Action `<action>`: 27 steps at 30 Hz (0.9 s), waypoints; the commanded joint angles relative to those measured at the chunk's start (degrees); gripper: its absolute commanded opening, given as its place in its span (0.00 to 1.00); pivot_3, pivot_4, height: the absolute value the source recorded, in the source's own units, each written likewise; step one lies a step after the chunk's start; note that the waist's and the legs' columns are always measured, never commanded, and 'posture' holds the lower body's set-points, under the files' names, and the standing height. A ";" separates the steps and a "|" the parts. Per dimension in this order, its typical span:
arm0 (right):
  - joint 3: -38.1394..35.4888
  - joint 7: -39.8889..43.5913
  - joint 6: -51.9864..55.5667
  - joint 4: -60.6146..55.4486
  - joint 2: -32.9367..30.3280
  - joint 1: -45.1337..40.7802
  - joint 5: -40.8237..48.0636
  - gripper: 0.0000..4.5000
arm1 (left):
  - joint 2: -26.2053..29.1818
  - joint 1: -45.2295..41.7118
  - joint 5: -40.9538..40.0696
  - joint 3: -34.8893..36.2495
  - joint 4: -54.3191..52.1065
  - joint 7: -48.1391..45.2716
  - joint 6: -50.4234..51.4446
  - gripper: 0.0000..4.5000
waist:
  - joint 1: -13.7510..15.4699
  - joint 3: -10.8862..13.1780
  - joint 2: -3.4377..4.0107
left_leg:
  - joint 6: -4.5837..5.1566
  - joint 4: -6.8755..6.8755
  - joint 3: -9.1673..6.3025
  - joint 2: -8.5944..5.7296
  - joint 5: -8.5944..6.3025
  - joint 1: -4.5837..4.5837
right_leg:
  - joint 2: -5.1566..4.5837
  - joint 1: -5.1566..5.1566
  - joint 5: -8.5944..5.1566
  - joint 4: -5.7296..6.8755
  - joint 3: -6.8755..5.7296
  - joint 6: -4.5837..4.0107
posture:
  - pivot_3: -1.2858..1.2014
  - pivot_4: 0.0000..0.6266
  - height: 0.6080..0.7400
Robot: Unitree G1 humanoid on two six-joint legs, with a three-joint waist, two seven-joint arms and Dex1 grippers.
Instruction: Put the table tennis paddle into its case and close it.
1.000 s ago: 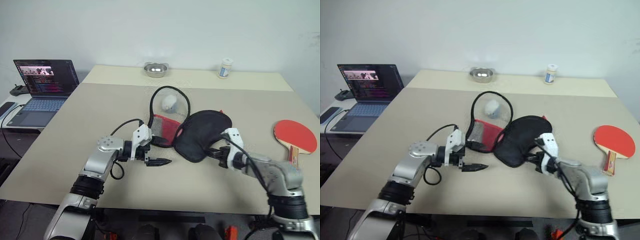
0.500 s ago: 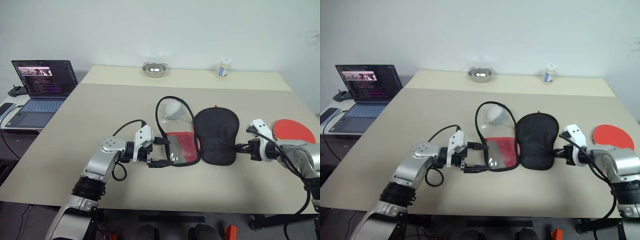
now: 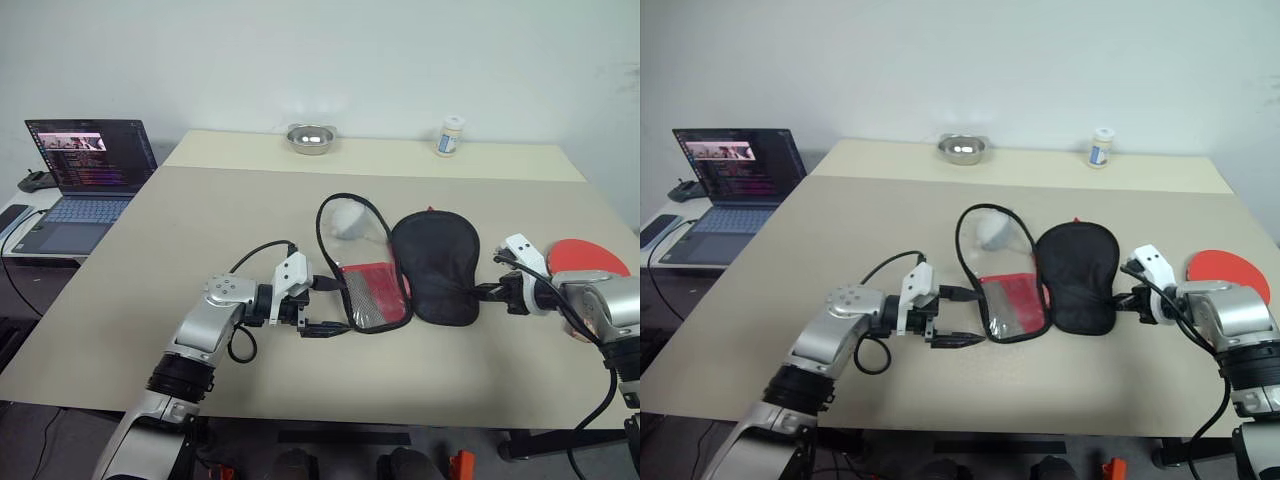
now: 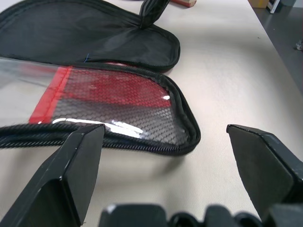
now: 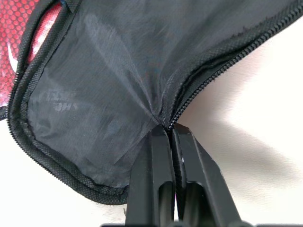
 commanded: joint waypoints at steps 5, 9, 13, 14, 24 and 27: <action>-1.69 0.40 -0.96 0.91 -0.16 -2.46 -1.65 0.50 | -0.08 0.46 -1.13 0.36 -3.09 0.27 -0.70 1.00 | 0.00 0.00 0.00 | 0.00 0.00 0.00 0.01 0.00 0.00 | 0.00 0.00 0.00 0.01 0.00 -0.01 | 0.52 0.24 1.00; -4.34 2.45 1.19 -4.42 -2.22 -0.14 0.75 0.83 | -0.33 0.35 -1.64 1.00 -3.72 1.42 -0.40 1.00 | 0.02 0.01 0.01 | 0.00 0.00 0.00 0.00 0.00 0.00 | 0.00 0.00 0.00 0.01 0.01 -0.01 | 0.52 0.24 1.00; -8.13 3.72 1.82 -11.65 -6.21 5.29 2.29 0.99 | -0.45 0.62 -2.61 1.34 -5.60 2.53 0.57 1.00 | 0.23 0.01 0.02 | 0.00 -0.02 -0.03 0.01 0.00 -0.03 | -0.03 0.00 0.00 -0.02 -0.01 -0.01 | 0.52 0.24 1.00; -9.29 3.69 1.71 -12.76 -7.02 6.73 2.49 0.99 | -0.31 0.83 -2.85 1.37 -6.25 2.64 0.88 1.00 | 0.25 0.01 0.02 | 0.00 -0.02 -0.05 0.01 0.00 -0.04 | -0.04 0.00 0.00 -0.05 -0.03 -0.01 | 0.52 0.24 1.00; -23.29 -0.83 4.44 -18.09 -8.61 13.45 5.74 0.99 | 0.81 2.31 -5.25 2.09 -10.76 3.35 3.07 1.00 | 0.06 0.00 0.03 | -0.01 0.00 0.00 0.03 0.00 0.04 | -0.01 0.03 0.00 0.00 0.03 -0.01 | 0.52 0.24 1.00; -26.95 -1.75 6.05 -19.92 -8.34 15.74 7.23 0.99 | 1.51 1.78 -6.09 2.82 -11.06 2.81 3.15 1.00 | 0.14 0.00 0.03 | -0.01 0.00 -0.01 0.03 0.00 0.03 | -0.01 0.04 0.00 -0.01 0.01 0.00 | 0.52 0.24 1.00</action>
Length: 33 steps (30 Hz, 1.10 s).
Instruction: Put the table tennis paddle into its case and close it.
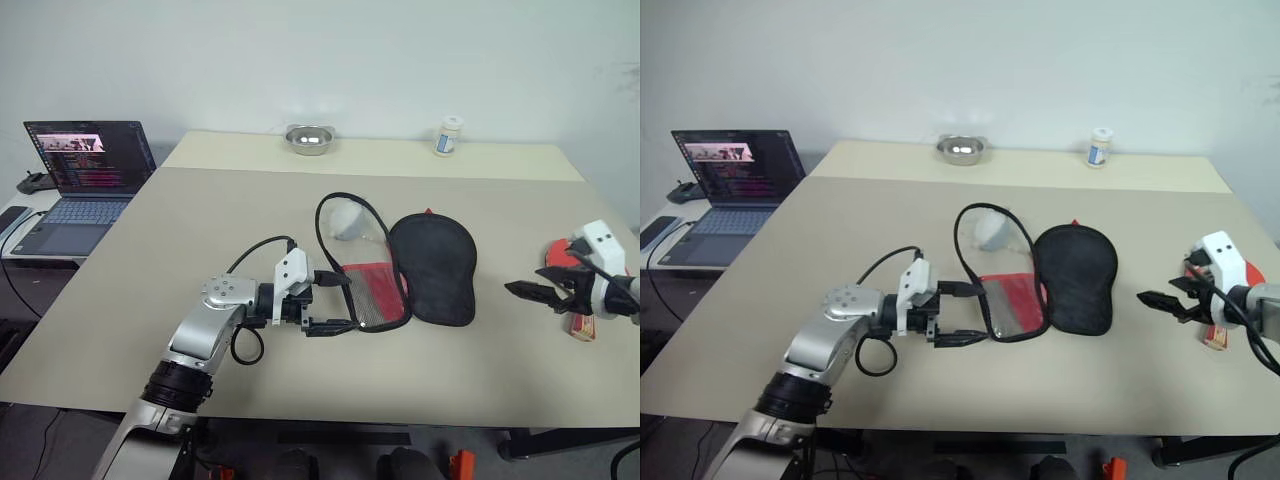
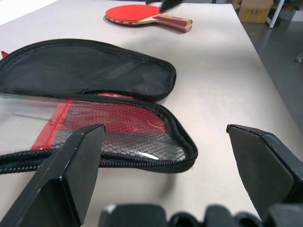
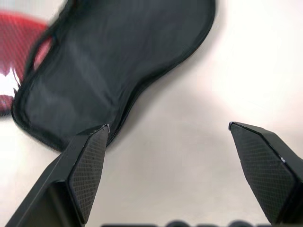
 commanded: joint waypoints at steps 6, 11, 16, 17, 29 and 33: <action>-9.47 -2.79 1.77 -6.82 0.19 6.84 3.14 0.99 | 1.27 -2.39 -3.99 4.07 -2.85 0.38 0.88 1.00 | 0.07 0.00 0.00 | 0.00 0.00 0.02 -0.02 0.00 -0.01 | -0.01 0.02 0.00 -0.04 0.01 0.01 | 0.52 0.24 1.00; -11.40 -5.47 0.93 -7.29 1.16 8.52 2.63 0.99 | 0.00 -4.06 -5.03 4.52 -2.45 1.63 1.61 1.00 | 0.07 0.00 0.00 | 0.00 0.01 0.02 -0.02 0.00 0.01 | 0.02 0.03 0.00 -0.03 0.01 0.01 | 0.52 0.24 1.00; -13.04 -8.06 0.44 -8.26 2.35 10.91 2.37 0.99 | -1.40 -5.70 -4.71 4.38 -1.38 2.55 1.40 1.00 | 0.08 0.00 0.00 | 0.00 0.01 0.03 -0.03 0.00 0.00 | 0.03 0.03 0.00 -0.04 0.03 0.01 | 0.52 0.24 1.00; -13.22 -8.50 0.19 -8.66 2.54 11.78 2.09 0.99 | -1.78 -6.18 -4.53 4.32 -1.00 2.89 1.26 1.00 | 0.08 0.00 0.00 | 0.00 0.01 0.04 -0.03 0.00 0.00 | 0.04 0.03 0.00 -0.04 0.03 0.02 | 0.52 0.24 1.00; -15.73 -20.75 0.92 -3.98 8.28 11.09 -1.22 0.99 | -4.97 -8.90 -1.13 2.87 2.69 6.71 -1.76 1.00 | -0.01 -0.01 0.01 | -0.01 0.01 0.06 -0.03 0.01 0.03 | 0.09 0.04 0.00 -0.03 0.07 0.02 | 0.52 0.24 1.00; -16.38 -26.96 0.76 -0.38 11.83 7.97 -2.75 0.99 | -5.18 -9.69 -0.97 2.49 3.64 5.55 -2.23 1.00 | 0.01 -0.03 0.05 | -0.01 0.02 0.09 -0.05 0.01 0.04 | 0.09 0.04 0.00 0.01 0.10 0.02 | 0.52 0.24 1.00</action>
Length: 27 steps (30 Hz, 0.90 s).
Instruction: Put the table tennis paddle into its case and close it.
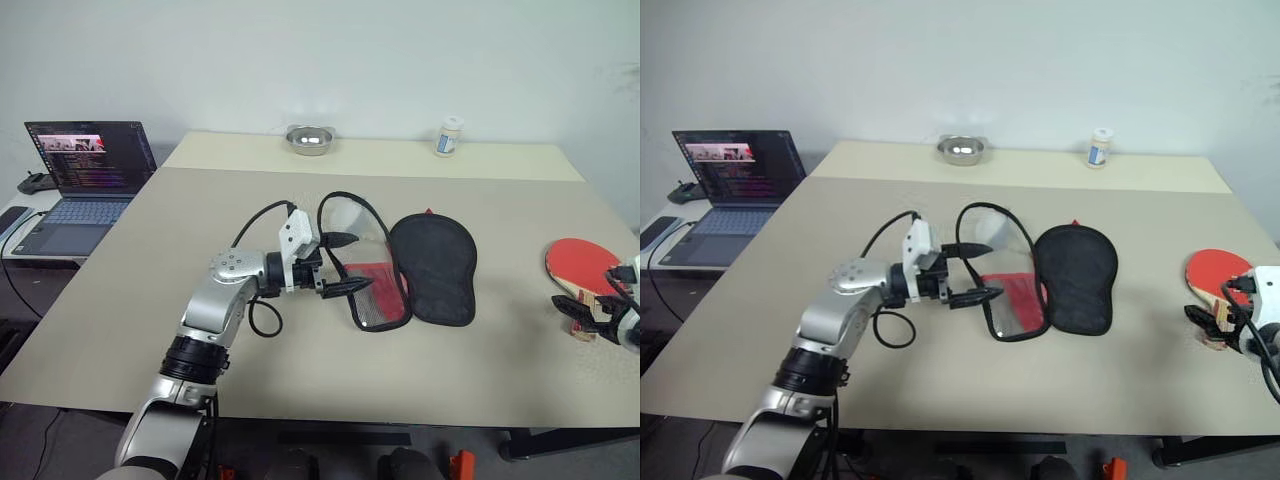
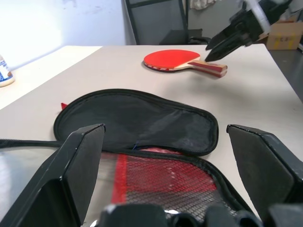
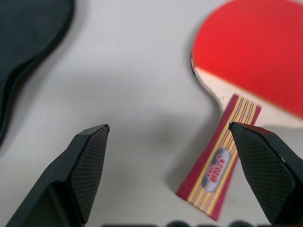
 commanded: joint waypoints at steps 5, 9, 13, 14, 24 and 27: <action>1.20 -7.57 -6.27 9.50 1.71 -5.37 -5.76 0.99 | -0.79 -2.98 0.71 -0.82 2.24 -1.37 -3.17 1.00 | -0.01 -0.02 0.02 | 0.00 0.00 0.02 -0.02 0.00 0.00 | 0.02 0.00 0.00 -0.01 0.01 0.00 | 0.52 0.24 1.00; 2.95 -8.76 -9.56 17.07 1.79 -9.22 -7.82 0.99 | -1.26 -2.94 1.05 -1.12 2.73 -1.66 -3.90 1.00 | -0.12 -0.02 0.04 | 0.01 -0.01 0.06 -0.04 0.00 0.02 | 0.03 0.00 0.00 0.00 0.05 0.00 | 0.52 0.24 1.00; 3.92 -8.56 -10.48 23.05 1.94 -12.65 -8.06 0.99 | -1.09 -2.05 1.42 -1.21 2.59 -1.72 -4.47 1.00 | -0.17 -0.03 0.05 | 0.01 -0.03 0.06 -0.01 0.00 0.02 | 0.04 -0.02 0.00 0.01 0.06 0.00 | 0.52 0.24 1.00; 4.03 -8.37 -10.45 24.09 1.88 -13.23 -8.05 0.99 | -1.04 -1.92 1.46 -1.21 2.53 -1.67 -4.52 1.00 | -0.16 -0.03 0.05 | 0.01 -0.03 0.09 -0.02 0.00 0.02 | 0.04 -0.02 0.00 0.01 0.08 0.00 | 0.52 0.24 1.00; 4.47 -8.01 -10.21 29.95 2.42 -16.34 -7.81 0.61 | -0.51 -0.82 2.04 -0.87 1.95 -1.00 -4.66 1.00 | -0.17 -0.03 0.05 | 0.01 -0.01 0.09 -0.02 0.00 0.03 | 0.03 -0.01 0.01 0.01 0.09 0.00 | 0.52 0.24 1.00; 4.10 -8.59 -10.75 29.78 2.76 -16.05 -7.86 0.38 | -0.42 -0.66 2.06 -0.76 1.74 -0.95 -4.54 1.00 | -0.17 -0.04 0.05 | 0.01 -0.01 0.09 -0.02 0.00 0.03 | 0.03 -0.01 0.01 0.02 0.10 0.00 | 0.52 0.24 1.00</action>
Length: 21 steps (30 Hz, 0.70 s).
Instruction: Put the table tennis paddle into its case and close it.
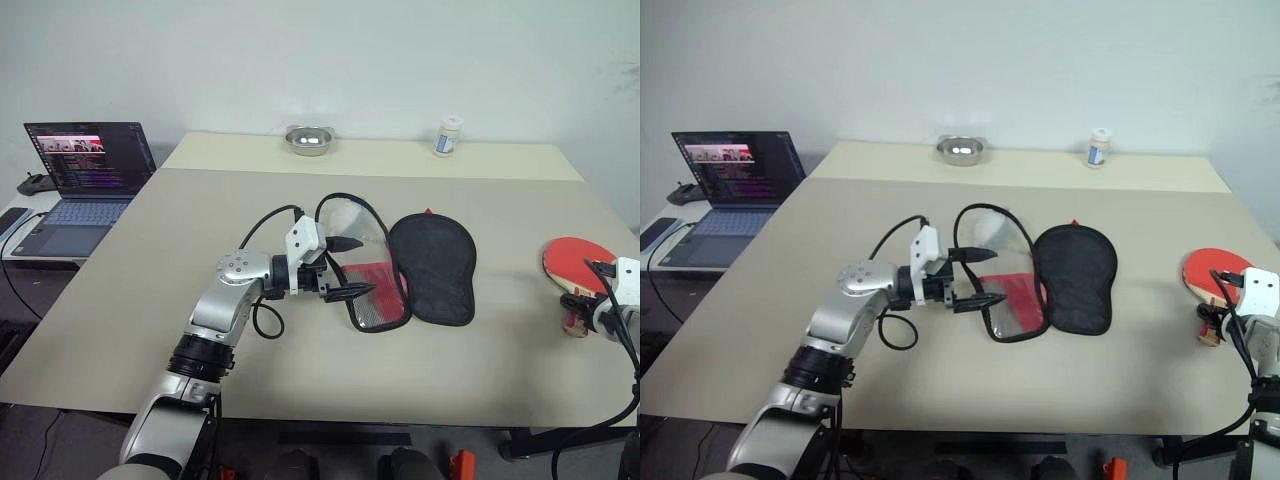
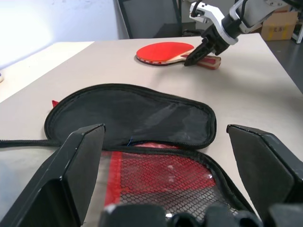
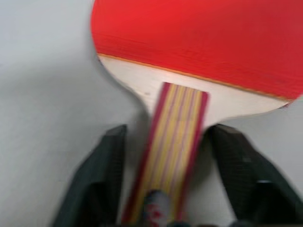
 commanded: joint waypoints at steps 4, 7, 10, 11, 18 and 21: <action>-1.01 1.15 -0.74 -3.40 0.19 0.33 1.18 0.23 | 0.34 -0.13 -0.29 0.54 -1.82 0.17 -0.90 1.00 | -0.02 0.00 0.00 | 0.00 0.00 0.00 0.01 0.00 0.00 | 0.00 0.00 0.00 0.01 0.00 0.00 | 0.52 0.24 1.00; -0.30 2.20 1.79 -11.52 -0.14 0.64 2.51 0.23 | 0.37 -0.19 -0.49 0.63 -1.87 0.04 -0.79 1.00 | -0.10 0.02 0.05 | 0.00 -0.01 0.01 0.01 0.00 0.00 | 0.00 -0.02 0.00 0.02 0.02 0.00 | 0.52 0.24 1.00; -0.41 2.05 5.98 -20.68 0.39 0.78 4.57 0.23 | 0.38 -0.24 -1.12 1.00 -2.07 -0.09 -0.26 1.00 | -0.27 0.04 0.24 | 0.00 -0.02 0.06 0.02 0.00 -0.01 | 0.00 -0.09 0.00 0.06 0.09 0.00 | 0.52 0.24 1.00; -0.78 1.20 8.79 -25.02 1.52 0.46 6.03 0.23 | 0.27 -0.22 -1.75 1.33 -2.29 -0.13 0.28 1.00 | -0.25 0.04 0.26 | 0.00 -0.02 0.07 0.02 0.00 -0.01 | 0.00 -0.10 0.00 0.08 0.10 0.00 | 0.52 0.24 1.00; -0.26 -6.70 22.19 -45.26 14.09 -1.17 11.00 0.23 | -0.10 -0.53 -4.72 2.83 -3.14 0.25 3.42 1.00 | -0.04 0.04 0.25 | 0.00 -0.01 0.00 0.08 0.00 -0.03 | 0.00 -0.11 0.00 0.09 0.04 0.00 | 0.52 0.24 1.00; 2.15 -10.77 24.87 -50.47 21.74 -0.94 10.78 0.23 | 0.35 -0.85 -5.20 3.14 -3.52 0.00 4.42 1.00 | 0.04 0.04 0.26 | 0.00 -0.01 -0.01 0.06 0.00 -0.08 | -0.01 -0.12 0.00 0.07 0.03 0.00 | 0.52 0.24 1.00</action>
